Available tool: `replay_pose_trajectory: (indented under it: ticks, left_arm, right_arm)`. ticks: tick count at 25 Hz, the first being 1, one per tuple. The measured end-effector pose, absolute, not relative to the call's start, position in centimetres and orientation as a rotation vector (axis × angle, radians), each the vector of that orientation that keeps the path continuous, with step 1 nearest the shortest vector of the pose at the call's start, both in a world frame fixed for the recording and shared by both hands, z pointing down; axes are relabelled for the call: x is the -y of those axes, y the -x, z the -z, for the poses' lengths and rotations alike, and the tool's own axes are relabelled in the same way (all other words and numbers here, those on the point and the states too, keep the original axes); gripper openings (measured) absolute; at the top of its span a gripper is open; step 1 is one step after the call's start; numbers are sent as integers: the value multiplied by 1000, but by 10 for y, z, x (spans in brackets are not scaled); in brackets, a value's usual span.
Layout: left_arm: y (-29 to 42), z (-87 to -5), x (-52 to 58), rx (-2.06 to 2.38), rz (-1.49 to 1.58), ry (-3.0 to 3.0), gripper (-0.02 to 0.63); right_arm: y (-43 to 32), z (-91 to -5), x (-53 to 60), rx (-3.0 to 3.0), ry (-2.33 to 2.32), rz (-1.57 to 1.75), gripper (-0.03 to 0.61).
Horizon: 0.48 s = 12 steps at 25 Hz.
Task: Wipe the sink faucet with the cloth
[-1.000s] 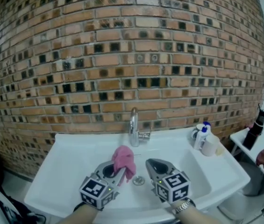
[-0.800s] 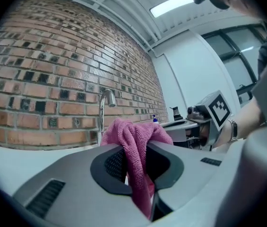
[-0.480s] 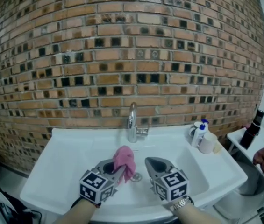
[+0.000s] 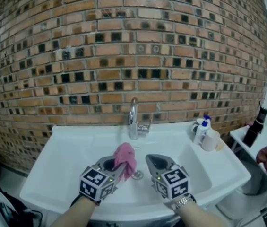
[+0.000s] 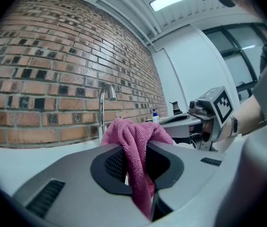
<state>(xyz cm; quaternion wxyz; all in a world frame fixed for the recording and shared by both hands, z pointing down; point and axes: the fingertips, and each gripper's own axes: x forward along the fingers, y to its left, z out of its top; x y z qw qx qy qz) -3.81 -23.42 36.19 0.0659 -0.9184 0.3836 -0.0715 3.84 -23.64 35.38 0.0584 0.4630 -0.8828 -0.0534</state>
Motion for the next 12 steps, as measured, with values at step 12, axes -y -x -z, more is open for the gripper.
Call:
replay_pose_trajectory:
  ticks: [12]
  left_arm:
    - [35,-375,233,-1153,265,2789,57]
  right_arm:
    - [-35,-351,230,2686,-1364,174,11]
